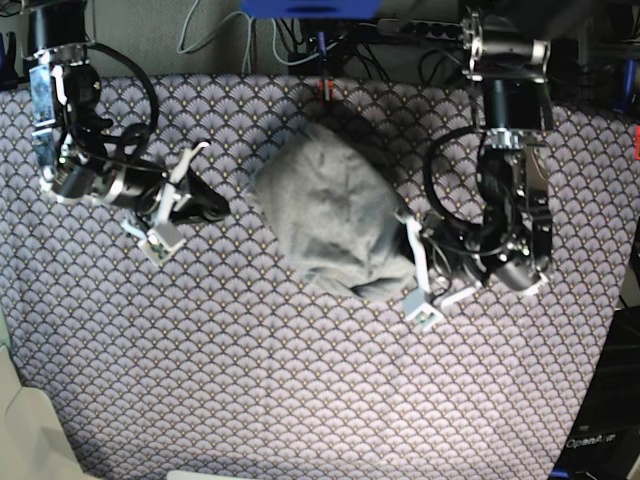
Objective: Fold the T-shirt properly
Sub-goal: 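Lower the rolled grey bundle onto the cloth and open both grippers, then move the left gripper to the bundle's side and grasp its edge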
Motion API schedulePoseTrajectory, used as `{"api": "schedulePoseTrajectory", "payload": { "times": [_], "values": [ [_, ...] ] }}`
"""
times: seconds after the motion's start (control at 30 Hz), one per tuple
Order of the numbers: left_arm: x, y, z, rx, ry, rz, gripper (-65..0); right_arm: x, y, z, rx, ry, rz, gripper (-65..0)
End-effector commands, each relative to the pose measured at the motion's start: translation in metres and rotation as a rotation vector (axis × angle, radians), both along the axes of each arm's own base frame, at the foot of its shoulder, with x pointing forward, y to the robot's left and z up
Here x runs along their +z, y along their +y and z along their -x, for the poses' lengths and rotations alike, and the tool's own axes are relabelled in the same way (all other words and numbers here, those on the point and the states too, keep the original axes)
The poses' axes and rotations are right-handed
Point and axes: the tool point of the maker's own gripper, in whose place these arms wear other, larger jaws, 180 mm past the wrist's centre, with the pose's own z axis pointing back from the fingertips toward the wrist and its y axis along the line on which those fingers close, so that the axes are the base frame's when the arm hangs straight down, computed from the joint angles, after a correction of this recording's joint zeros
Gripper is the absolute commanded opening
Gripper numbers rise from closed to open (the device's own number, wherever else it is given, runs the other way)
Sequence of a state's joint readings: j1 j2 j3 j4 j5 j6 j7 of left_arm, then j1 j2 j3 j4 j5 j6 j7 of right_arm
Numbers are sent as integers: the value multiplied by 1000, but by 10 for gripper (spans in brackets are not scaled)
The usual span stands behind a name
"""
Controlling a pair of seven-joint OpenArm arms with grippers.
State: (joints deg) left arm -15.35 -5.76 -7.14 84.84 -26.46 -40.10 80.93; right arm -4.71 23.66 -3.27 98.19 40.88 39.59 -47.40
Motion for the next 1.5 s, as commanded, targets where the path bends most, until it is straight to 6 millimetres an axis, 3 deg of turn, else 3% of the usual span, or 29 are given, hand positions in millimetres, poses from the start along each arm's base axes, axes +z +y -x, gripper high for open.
{"api": "schedulePoseTrajectory", "payload": {
  "times": [0.0, 0.1, 0.33, 0.5, 0.77, 0.93, 1.0, 1.13, 1.27, 1.37, 1.47],
  "values": [
    [18, 4, -15, 10, -63, 11, -650, 12, -1, -6, 3, -40, -18, -632],
    [11, 30, -11, 20, -44, -51, -650, 12, -3, -5, 4, -39, -12, -632],
    [-31, 72, 36, 40, 87, -143, -650, 13, -4, -7, 4, -42, -9, -632],
    [-41, 74, 49, 44, 123, -144, -650, 13, 3, -7, 4, -42, -29, -632],
    [-40, 77, 48, 45, 121, -151, -638, 13, 8, -6, 7, -39, -42, -630],
    [-38, 82, 46, 64, 114, -148, -376, 11, 8, -4, 7, -34, -42, -630],
    [-33, 90, 42, 108, 98, -133, -329, 11, 8, -4, 7, -33, -42, -629],
    [-25, 112, 37, 196, 75, -117, -322, 11, 7, -4, 7, -33, -40, -629],
    [-28, 110, 42, 190, 87, -111, -322, 12, 8, -5, 6, -36, -43, -629],
    [-42, 109, 60, 188, 133, -114, -323, 12, 8, -5, 7, -37, -43, -629],
    [-50, 102, 71, 146, 164, -129, -377, 13, 8, -6, 7, -39, -43, -629]
  ]
}}
